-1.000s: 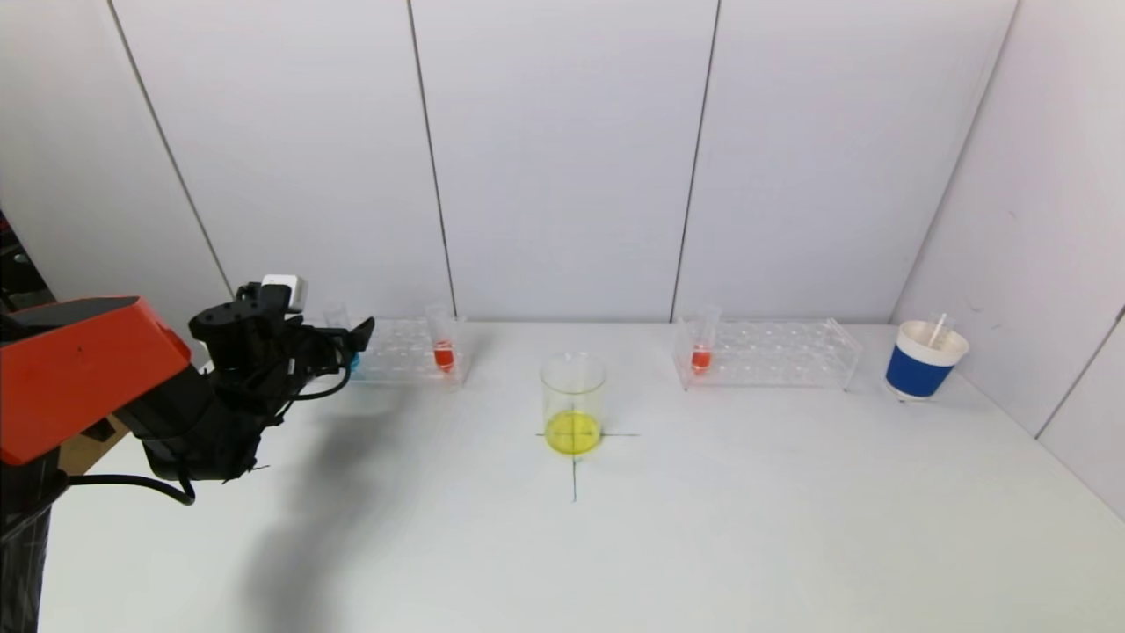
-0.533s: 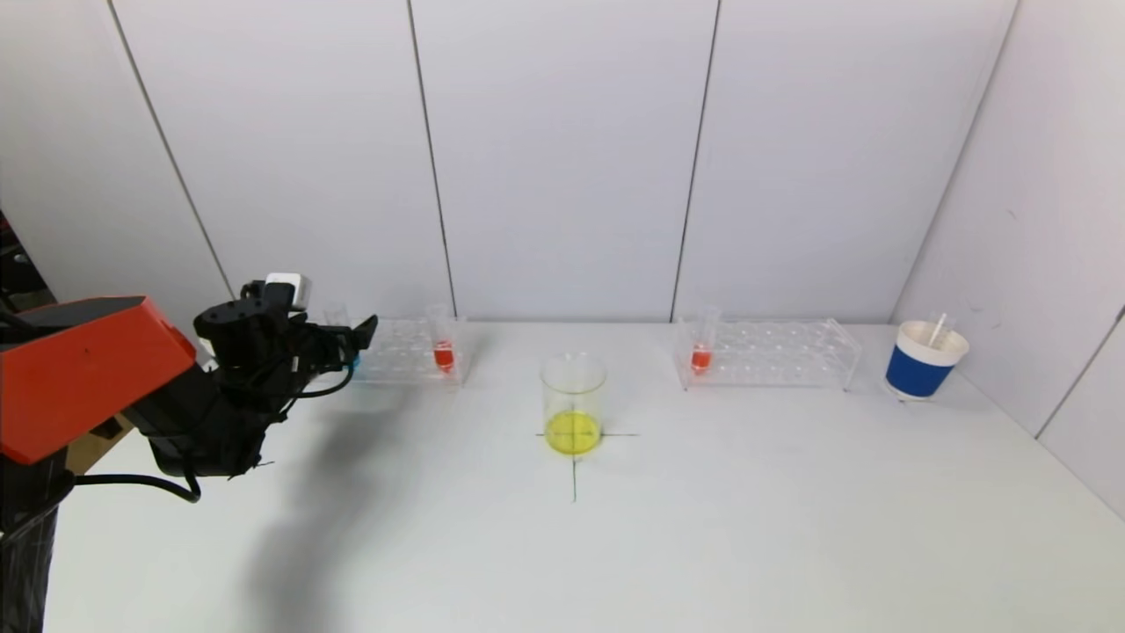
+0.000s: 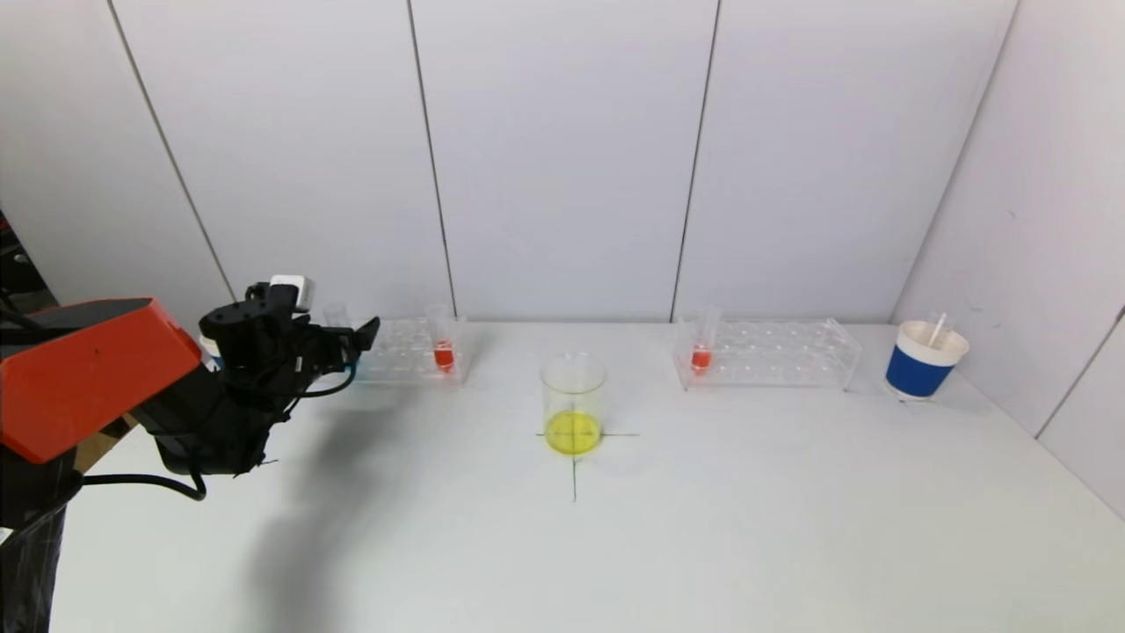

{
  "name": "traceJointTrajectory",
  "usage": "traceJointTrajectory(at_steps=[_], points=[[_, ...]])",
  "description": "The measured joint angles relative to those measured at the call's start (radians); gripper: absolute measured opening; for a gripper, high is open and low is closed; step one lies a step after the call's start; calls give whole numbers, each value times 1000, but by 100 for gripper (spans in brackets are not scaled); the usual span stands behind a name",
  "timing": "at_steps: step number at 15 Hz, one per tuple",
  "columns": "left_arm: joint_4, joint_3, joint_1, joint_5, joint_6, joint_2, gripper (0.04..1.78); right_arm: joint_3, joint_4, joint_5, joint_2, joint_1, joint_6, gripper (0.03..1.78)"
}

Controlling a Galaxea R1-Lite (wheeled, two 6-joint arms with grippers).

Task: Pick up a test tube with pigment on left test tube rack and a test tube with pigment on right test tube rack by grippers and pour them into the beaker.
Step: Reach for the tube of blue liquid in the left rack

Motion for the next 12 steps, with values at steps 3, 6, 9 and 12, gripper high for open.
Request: traceJointTrajectory(at_steps=[3,6,9,12], points=[[0,-7,0,0,0,7,176,0,0,0,0,0,0,177],[0,-9,0,0,0,10,176,0,0,0,0,0,0,177],[0,-14,0,0,0,13,176,0,0,0,0,0,0,177],[0,-17,0,-1,0,17,176,0,0,0,0,0,0,177]])
